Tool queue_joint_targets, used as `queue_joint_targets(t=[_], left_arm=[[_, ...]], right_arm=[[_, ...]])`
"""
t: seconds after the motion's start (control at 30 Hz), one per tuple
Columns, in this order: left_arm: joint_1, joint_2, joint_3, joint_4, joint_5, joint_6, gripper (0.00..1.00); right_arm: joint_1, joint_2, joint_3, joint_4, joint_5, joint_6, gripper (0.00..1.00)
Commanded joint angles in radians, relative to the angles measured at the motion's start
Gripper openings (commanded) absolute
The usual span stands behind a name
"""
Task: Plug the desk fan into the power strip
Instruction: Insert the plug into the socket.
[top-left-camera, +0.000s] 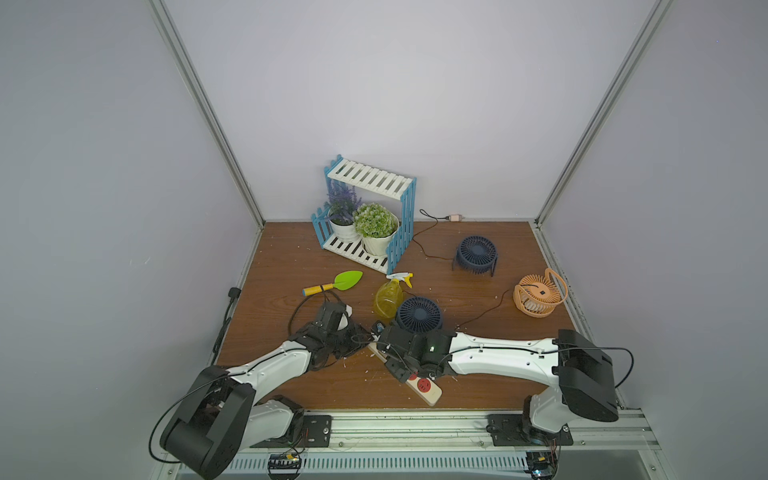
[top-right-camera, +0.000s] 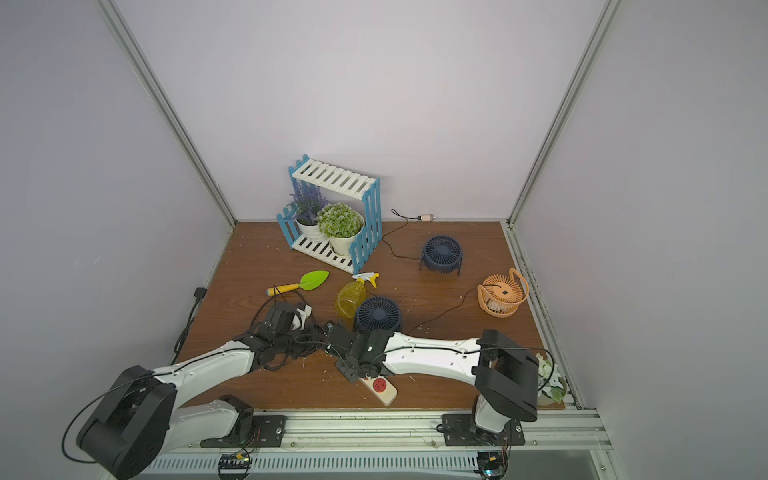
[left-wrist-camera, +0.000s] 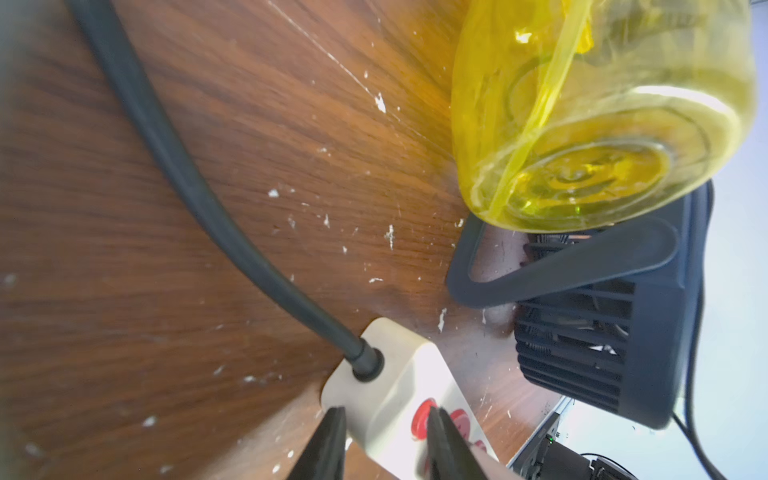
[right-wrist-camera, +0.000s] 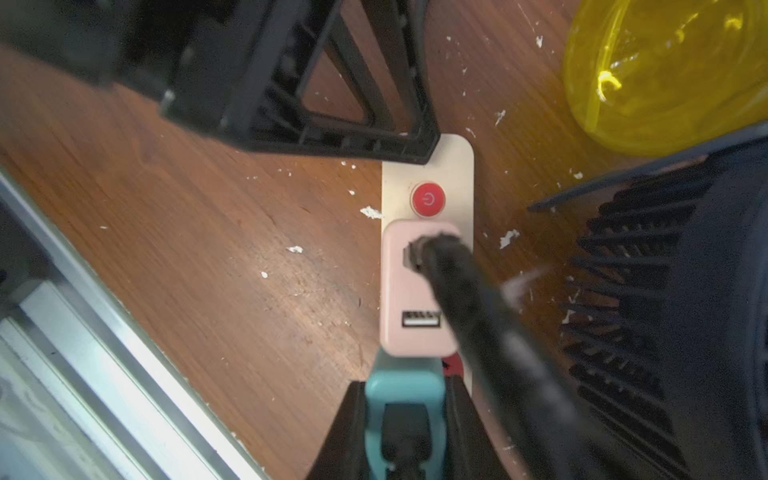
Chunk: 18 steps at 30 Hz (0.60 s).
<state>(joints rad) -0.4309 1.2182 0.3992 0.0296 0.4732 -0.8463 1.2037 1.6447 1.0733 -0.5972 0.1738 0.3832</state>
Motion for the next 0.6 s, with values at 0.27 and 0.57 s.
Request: queue_joint_targets(t=[0.27, 0.57], left_arm=[[0.011, 0.009, -0.021, 0.015, 0.008, 0.007, 0.36], [0.011, 0.04, -0.025, 0.061, 0.04, 0.017, 0.36]], right_arm=[[0.005, 0.244, -0.143, -0.176, -0.029, 0.031, 0.0], [-0.016, 0.14, -0.23, -0.195, -0.029, 0.117, 0.0]])
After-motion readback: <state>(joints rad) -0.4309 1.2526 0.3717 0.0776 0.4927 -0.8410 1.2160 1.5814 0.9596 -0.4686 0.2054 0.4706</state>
